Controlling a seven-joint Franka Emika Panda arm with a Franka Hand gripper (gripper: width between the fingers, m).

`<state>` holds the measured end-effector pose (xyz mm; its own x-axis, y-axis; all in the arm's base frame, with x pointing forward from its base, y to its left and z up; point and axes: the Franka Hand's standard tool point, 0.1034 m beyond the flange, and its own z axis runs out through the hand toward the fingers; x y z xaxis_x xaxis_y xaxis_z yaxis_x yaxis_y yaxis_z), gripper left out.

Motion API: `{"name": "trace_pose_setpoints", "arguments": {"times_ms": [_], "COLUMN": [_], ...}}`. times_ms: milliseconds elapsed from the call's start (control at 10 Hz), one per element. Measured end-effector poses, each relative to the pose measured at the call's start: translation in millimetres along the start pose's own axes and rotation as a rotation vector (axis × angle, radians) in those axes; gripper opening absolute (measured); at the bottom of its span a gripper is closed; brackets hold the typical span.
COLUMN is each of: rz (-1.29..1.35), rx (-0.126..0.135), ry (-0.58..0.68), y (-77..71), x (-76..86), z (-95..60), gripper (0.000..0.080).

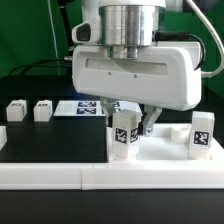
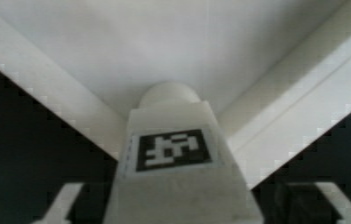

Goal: Assemble square table

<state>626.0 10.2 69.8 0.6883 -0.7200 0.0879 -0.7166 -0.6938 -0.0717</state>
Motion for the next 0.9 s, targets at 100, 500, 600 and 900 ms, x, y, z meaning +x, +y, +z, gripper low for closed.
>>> {"name": "trace_pose_setpoints", "arguments": {"times_ms": [100, 500, 600, 900], "rz": [0.001, 0.495, 0.669, 1.051], "rx": [-0.003, -0.03, -0.039, -0.012], "ry": [-0.001, -0.052, -0.071, -0.108], "y": [1.6, 7.3, 3.3, 0.9], "x": [0.4, 0.4, -1.0, 0.3], "z": [0.2, 0.6, 1.8, 2.8], "gripper": [0.0289, 0.0293, 0.0293, 0.0293]}}
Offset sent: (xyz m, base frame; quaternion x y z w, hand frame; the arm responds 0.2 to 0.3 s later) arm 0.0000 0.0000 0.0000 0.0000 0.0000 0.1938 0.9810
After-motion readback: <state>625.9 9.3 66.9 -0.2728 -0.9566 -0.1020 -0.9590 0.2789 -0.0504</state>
